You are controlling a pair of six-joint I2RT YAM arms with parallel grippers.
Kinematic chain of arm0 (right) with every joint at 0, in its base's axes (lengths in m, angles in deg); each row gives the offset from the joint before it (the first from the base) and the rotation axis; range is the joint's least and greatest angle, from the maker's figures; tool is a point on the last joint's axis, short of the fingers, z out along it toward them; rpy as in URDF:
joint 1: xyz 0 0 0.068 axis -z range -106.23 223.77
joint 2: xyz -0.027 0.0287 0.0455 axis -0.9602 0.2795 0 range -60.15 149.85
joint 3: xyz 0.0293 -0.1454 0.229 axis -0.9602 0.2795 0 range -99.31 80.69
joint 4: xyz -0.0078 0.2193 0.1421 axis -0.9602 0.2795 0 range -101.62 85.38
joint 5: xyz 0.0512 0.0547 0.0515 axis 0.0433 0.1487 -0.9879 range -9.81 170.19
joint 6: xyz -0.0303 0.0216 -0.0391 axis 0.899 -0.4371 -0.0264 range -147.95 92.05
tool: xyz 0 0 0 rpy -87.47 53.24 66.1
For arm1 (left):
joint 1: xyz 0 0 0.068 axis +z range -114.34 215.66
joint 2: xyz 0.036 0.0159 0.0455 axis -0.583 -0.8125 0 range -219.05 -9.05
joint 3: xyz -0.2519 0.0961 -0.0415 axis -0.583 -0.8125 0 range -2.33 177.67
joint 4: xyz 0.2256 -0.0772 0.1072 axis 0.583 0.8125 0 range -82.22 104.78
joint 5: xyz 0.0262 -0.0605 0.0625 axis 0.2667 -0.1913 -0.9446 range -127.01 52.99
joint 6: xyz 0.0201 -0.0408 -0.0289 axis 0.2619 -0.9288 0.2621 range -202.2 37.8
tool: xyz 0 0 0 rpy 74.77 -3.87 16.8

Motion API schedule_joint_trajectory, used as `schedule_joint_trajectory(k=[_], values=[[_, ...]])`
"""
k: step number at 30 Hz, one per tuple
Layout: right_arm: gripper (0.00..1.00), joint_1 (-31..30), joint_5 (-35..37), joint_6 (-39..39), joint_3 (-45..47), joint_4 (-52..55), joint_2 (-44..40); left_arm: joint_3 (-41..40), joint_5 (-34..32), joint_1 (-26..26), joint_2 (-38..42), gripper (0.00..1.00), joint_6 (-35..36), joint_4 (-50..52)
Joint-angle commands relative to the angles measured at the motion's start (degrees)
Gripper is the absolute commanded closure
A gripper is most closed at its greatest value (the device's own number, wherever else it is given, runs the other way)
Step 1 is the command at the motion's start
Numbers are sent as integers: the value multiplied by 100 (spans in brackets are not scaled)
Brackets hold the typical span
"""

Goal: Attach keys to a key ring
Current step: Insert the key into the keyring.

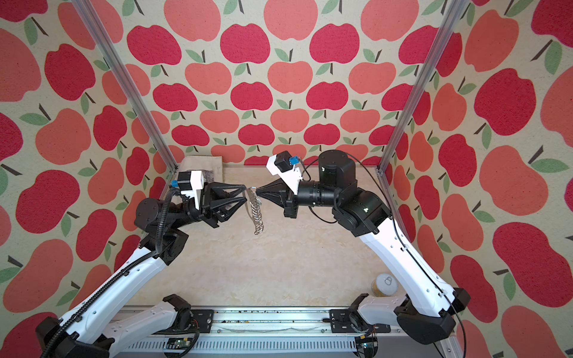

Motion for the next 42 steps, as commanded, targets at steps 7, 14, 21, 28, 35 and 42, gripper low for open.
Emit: schedule_joint_trajectory(k=[7, 14, 21, 28, 35, 42], values=[[100, -40, 389, 1082, -1353, 2835, 603, 1374, 186, 30, 1, 52, 1670, 3707], [100, -252, 659, 1355, -1999, 3469, 1016, 1830, 510, -56, -424, 56, 1843, 4306], [100, -427, 776, 1489, -2333, 3600, 1299, 2024, 400, -197, -571, 65, 2094, 4697], [100, -458, 803, 1547, -2494, 3610, 1447, 1997, 571, -241, -571, 76, 2013, 4566], [100, -487, 775, 1535, -2568, 3539, 1488, 2014, 573, -279, -756, 84, 2073, 4673], [100, -511, 762, 1527, -2557, 3489, 1479, 2009, 523, -316, -748, 91, 2114, 4702]])
